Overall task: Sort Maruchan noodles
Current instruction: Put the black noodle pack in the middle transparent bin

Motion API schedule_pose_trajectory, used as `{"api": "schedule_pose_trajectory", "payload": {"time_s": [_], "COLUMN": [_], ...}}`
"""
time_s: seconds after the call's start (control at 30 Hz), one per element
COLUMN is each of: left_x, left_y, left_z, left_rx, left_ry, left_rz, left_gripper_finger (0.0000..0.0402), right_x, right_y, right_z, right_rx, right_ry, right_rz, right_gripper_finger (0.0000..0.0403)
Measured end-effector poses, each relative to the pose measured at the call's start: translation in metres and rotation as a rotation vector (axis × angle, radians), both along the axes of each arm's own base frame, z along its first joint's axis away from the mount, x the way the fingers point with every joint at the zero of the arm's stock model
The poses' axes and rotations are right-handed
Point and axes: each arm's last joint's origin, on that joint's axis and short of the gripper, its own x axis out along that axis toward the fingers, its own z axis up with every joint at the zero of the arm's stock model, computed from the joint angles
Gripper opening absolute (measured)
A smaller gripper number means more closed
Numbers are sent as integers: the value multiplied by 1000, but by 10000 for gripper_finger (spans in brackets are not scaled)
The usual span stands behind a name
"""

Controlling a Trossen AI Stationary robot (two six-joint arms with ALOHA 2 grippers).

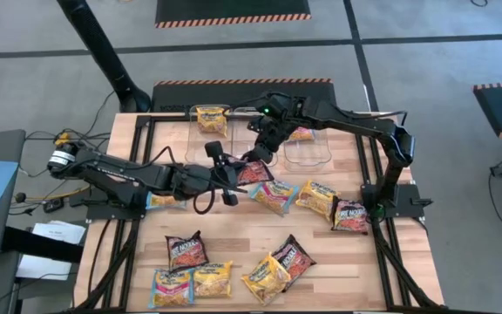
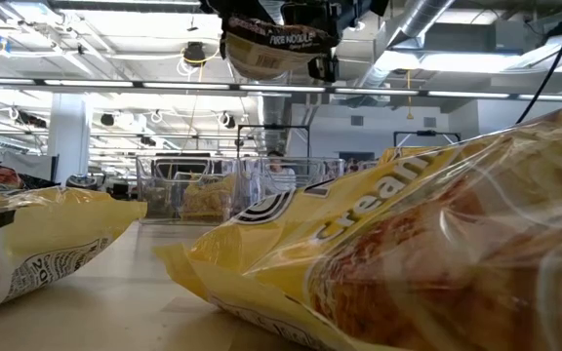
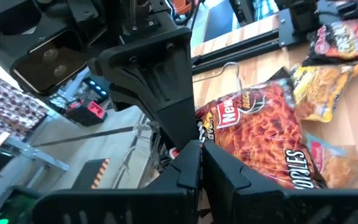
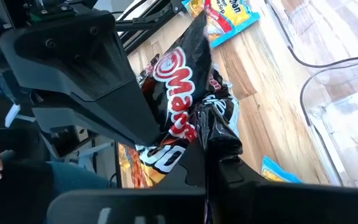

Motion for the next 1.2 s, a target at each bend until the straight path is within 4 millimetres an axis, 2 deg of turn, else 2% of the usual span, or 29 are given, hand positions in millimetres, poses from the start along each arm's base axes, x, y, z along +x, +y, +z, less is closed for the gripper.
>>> {"api": "schedule_pose_trajectory", "payload": {"time_s": [0.27,0.43,0.63,0.87,1.2], "left_x": [4,3,-4,-25,-50], "left_y": [10,13,14,18,28], "left_z": [-1,-1,9,34,56], "left_rx": [-133,-180,-180,-164,-148], "left_ry": [-44,-84,-121,-235,-334], "left_rz": [-96,-50,-38,49,170], "left_gripper_finger": [75,115,127,128,128], "right_x": [0,-2,-8,-19,-40], "right_y": [0,-7,-23,-53,-111], "right_z": [0,0,0,0,11], "right_rx": [-8,-16,-43,-91,-231], "right_ry": [-4,-8,-17,-37,-190], "right_rz": [6,-4,-24,-68,-188], "right_gripper_finger": [6,6,6,6,6]}}
